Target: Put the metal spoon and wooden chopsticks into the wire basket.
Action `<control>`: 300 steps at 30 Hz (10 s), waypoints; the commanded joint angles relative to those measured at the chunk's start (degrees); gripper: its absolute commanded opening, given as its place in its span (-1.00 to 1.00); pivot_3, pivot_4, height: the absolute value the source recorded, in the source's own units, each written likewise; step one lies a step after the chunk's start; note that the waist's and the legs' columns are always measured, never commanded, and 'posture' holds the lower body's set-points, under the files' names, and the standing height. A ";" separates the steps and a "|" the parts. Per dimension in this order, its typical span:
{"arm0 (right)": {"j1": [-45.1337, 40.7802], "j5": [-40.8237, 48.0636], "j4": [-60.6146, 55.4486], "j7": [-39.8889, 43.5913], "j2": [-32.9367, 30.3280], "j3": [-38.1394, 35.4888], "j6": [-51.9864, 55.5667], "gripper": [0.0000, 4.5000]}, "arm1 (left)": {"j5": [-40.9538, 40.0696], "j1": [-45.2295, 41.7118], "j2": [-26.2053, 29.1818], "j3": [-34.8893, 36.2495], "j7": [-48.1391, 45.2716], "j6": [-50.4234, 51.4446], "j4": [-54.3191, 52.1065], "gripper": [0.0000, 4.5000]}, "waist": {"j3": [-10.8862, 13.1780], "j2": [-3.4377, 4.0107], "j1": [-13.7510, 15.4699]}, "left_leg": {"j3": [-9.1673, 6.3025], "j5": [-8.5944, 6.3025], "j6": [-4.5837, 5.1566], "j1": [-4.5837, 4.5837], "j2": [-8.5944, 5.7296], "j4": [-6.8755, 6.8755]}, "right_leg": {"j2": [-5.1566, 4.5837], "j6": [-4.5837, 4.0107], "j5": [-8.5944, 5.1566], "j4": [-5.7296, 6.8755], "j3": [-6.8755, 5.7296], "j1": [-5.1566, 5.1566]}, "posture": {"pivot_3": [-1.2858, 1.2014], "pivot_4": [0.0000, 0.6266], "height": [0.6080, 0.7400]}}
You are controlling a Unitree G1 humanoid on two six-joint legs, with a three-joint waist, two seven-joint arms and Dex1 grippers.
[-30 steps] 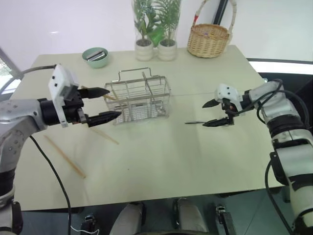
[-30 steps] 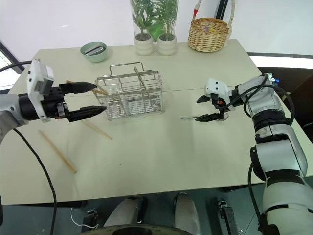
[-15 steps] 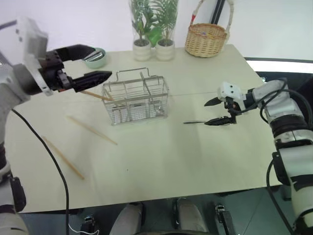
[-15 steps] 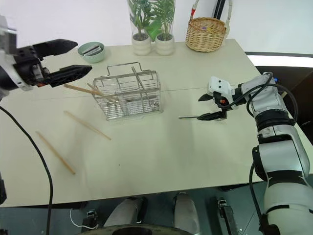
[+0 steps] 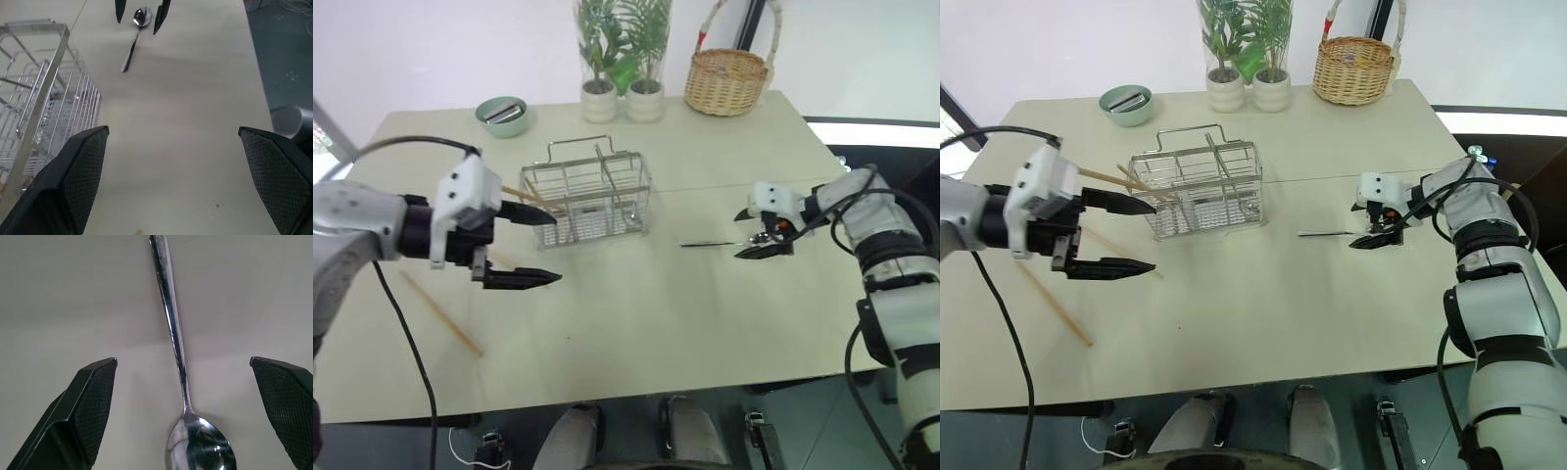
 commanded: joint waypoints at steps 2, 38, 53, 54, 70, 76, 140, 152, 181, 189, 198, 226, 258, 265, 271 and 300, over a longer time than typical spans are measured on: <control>-4.60 -1.73 3.61 -2.36 1.79 -0.27 1.12 1.00 | 2.73 -2.35 -2.22 -2.04 0.79 -1.80 0.07 0.99 | 0.00 0.00 -0.04 | -0.04 0.06 -0.11 -0.02 0.00 -0.01 | 0.00 -0.01 0.01 0.00 0.01 -0.03 | 0.03 -0.52 0.55; -6.07 1.32 2.78 2.76 1.59 -6.09 6.40 -0.97 | -0.56 -7.60 -5.80 4.19 6.45 3.43 0.53 1.00 | 0.00 0.00 -0.18 | -0.10 0.12 -0.21 0.01 -0.01 0.02 | -0.01 0.00 0.02 0.07 0.04 -0.02 | 0.03 -0.52 0.55; -2.01 31.76 -49.11 -5.92 6.97 -24.73 49.81 -0.97 | -11.20 -8.98 -6.38 16.63 16.91 8.99 -0.62 1.00 | -0.05 -0.07 -1.31 | -0.23 -0.02 0.02 0.01 0.02 0.03 | -0.02 0.00 0.02 0.13 0.03 -0.04 | 0.03 -0.52 0.55; -2.56 32.51 -50.67 -10.17 10.12 -25.05 51.41 -0.97 | -10.98 -9.18 -6.19 16.82 17.33 8.72 -0.08 1.00 | -0.05 -0.06 -1.38 | -0.23 -0.02 0.02 0.04 0.02 0.03 | -0.02 0.00 0.02 0.16 0.04 -0.04 | 0.03 -0.52 0.55; -1.29 30.46 -43.00 -37.24 30.89 -21.56 42.02 -0.97 | -10.95 -7.08 -0.94 22.76 18.86 8.61 1.45 1.00 | -0.17 -0.24 -0.96 | -0.24 0.06 -0.09 -0.14 -0.08 0.13 | -0.05 -0.08 0.05 0.71 0.07 -0.36 | 0.03 -0.52 0.55; 1.22 32.38 -42.58 -40.76 34.67 -22.47 40.62 -0.97 | -11.33 -6.17 0.32 24.41 19.08 8.93 1.44 1.00 | -0.17 -0.24 -1.60 | -0.20 0.11 -0.19 -0.14 -0.02 0.01 | 0.00 -0.09 0.05 0.76 0.09 -0.50 | 0.03 -0.52 0.55; 40.01 58.48 -95.39 -7.29 -12.53 -26.33 58.89 0.98 | 24.45 -16.10 -37.60 44.26 96.14 52.89 9.72 1.00 | -0.16 -0.96 2.05 | -0.01 -0.23 -0.11 0.13 -0.03 0.49 | -0.14 0.09 -0.03 0.56 0.01 0.01 | 0.03 -0.52 0.55; 42.43 64.25 -99.82 -16.58 -12.08 -29.29 62.26 0.98 | 32.78 -17.84 -42.52 43.24 93.49 44.20 27.74 1.00 | -0.16 -1.01 2.02 | -0.04 -0.25 -0.06 0.10 -0.02 0.52 | -0.16 0.09 -0.04 0.53 -0.05 0.03 | 0.03 -0.52 0.55; 40.95 66.53 -96.74 -20.98 -12.99 -29.59 62.80 1.00 | 29.01 -25.67 -38.21 49.35 91.31 27.63 37.85 -0.98 | -0.10 -1.06 1.89 | 0.05 -0.38 -0.01 0.57 0.00 0.36 | -0.24 0.51 -0.30 0.53 -0.06 0.37 | 0.03 -0.52 0.55; 41.40 65.16 -95.83 -19.59 -13.97 -29.45 62.16 1.00 | 19.09 -38.43 -24.11 44.36 69.60 7.44 46.25 -0.98 | -0.02 -1.33 2.00 | -0.06 -0.28 -0.22 -0.16 -0.12 0.75 | -0.32 0.34 -0.19 0.52 -0.15 -0.08 | 0.03 -0.52 0.55; 41.78 63.86 -96.07 -20.83 -12.39 -29.81 60.56 1.00 | 12.12 -52.27 -21.03 35.40 51.08 -6.12 53.23 -0.98 | -0.02 -1.21 1.86 | -0.10 -0.49 0.17 -0.20 -0.11 0.82 | -0.30 0.39 -0.16 0.33 -0.20 0.02 | 0.03 -0.52 0.55; 35.83 72.59 -96.34 -40.34 -5.53 -33.99 62.21 1.00 | 13.99 -41.12 -38.64 12.82 39.24 -12.77 46.42 -0.98 | 0.01 -1.02 1.81 | -0.11 -0.50 0.26 -0.29 -0.10 0.84 | -0.24 0.40 -0.04 0.10 -0.16 0.02 | 0.03 -0.52 0.55; 30.83 67.57 -88.83 -31.74 -4.24 -27.48 60.42 1.00 | 10.03 -39.08 -33.37 31.58 90.97 23.99 28.06 0.97 | -0.03 -0.73 2.02 | -0.16 -0.50 0.26 -0.07 -0.03 0.86 | -0.07 0.40 0.03 0.05 -0.14 0.27 | 0.03 -0.52 0.55; 31.12 66.63 -89.47 -28.00 -5.06 -26.28 60.42 1.00 | 17.48 -31.12 -43.09 37.24 102.94 34.79 26.15 0.97 | 0.01 -1.00 1.92 | -0.16 -0.24 -0.21 -0.34 -0.02 0.90 | -0.02 0.35 0.11 0.17 -0.10 -0.07 | 0.03 -0.52 0.55; 31.19 66.72 -90.15 -28.48 -4.54 -26.35 60.89 1.00 | 23.18 -29.70 -46.46 35.92 104.59 31.47 32.19 0.97 | 0.00 -1.00 1.98 | -0.10 -0.26 -0.20 -0.30 -0.04 0.89 | -0.07 0.35 0.12 0.11 -0.10 -0.01 | 0.03 -0.52 0.55; 33.32 69.53 -94.22 -32.18 -3.86 -27.97 61.55 1.00 | 25.32 -31.27 -44.09 34.20 100.76 12.42 62.93 -0.97 | -0.12 -0.83 2.03 | -0.09 -0.45 0.15 -0.23 -0.06 0.89 | -0.15 0.38 0.14 0.15 -0.12 0.05 | 0.03 -0.52 0.55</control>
